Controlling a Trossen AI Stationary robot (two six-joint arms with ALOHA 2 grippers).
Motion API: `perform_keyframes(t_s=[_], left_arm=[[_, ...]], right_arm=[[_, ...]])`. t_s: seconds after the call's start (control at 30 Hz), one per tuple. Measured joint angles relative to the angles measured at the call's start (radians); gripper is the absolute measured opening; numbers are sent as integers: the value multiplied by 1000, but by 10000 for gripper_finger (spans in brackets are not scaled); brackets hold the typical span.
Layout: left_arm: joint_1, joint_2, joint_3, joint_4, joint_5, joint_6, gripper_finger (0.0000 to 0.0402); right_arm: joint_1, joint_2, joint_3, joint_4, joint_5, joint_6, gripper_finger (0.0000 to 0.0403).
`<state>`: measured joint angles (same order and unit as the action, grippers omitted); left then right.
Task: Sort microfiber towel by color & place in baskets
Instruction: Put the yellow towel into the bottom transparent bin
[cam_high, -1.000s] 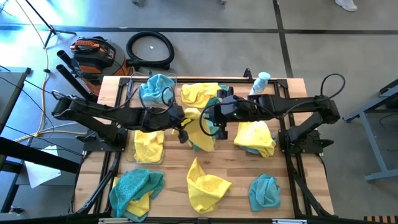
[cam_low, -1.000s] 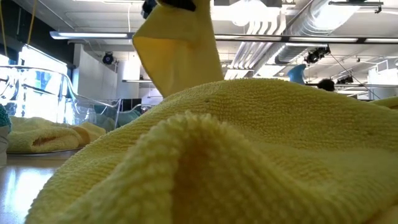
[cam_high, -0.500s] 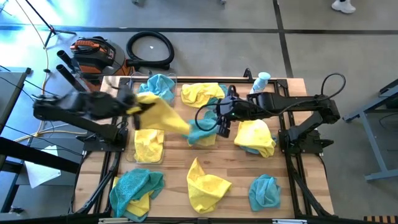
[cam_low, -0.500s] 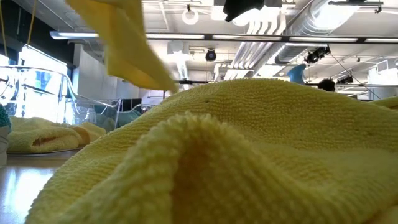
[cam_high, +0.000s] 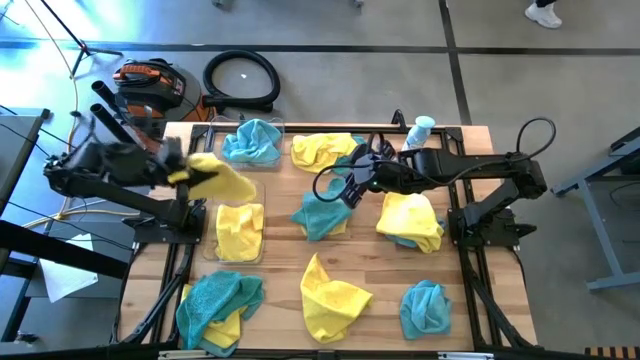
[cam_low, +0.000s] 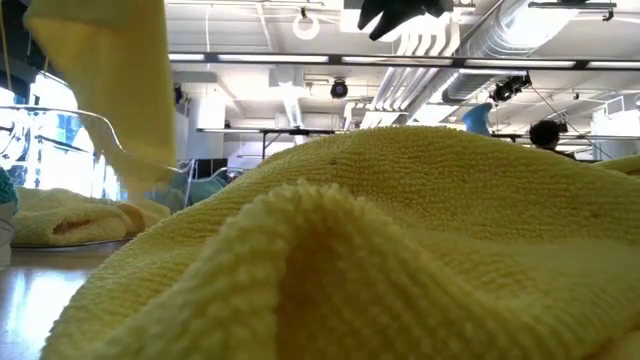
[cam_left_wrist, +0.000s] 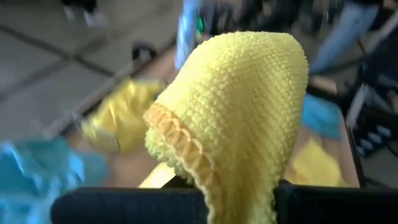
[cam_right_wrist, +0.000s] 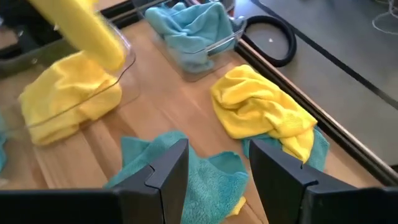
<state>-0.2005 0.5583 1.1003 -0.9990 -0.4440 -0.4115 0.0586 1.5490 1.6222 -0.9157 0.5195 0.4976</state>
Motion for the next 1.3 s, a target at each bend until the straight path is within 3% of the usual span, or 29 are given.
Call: perform_keyframes(t_s=[0.17, 0.4, 0.63, 0.93, 1.1, 1.3], left_arm=[[0, 0, -147, 5, 70, -96, 0], [0, 3, -412, 105, 78, -155, 0], [1, 29, -625, 292, 109, -222, 11], [8, 170, -666, 319, 291, -198, 73], [55, 309, -667, 317, 362, -238, 114], [100, 492, -666, 327, 407, -156, 136]], right_arm=[[0, 1, 0, 0, 3, 68, 165], [0, 17, 0, 2, 3, 130, 165], [1, 47, -1, 18, 2, 135, 165], [1, 97, 0, 24, 1, 135, 165], [1, 107, 0, 30, 2, 142, 165], [1, 110, 0, 30, 3, 158, 165]])
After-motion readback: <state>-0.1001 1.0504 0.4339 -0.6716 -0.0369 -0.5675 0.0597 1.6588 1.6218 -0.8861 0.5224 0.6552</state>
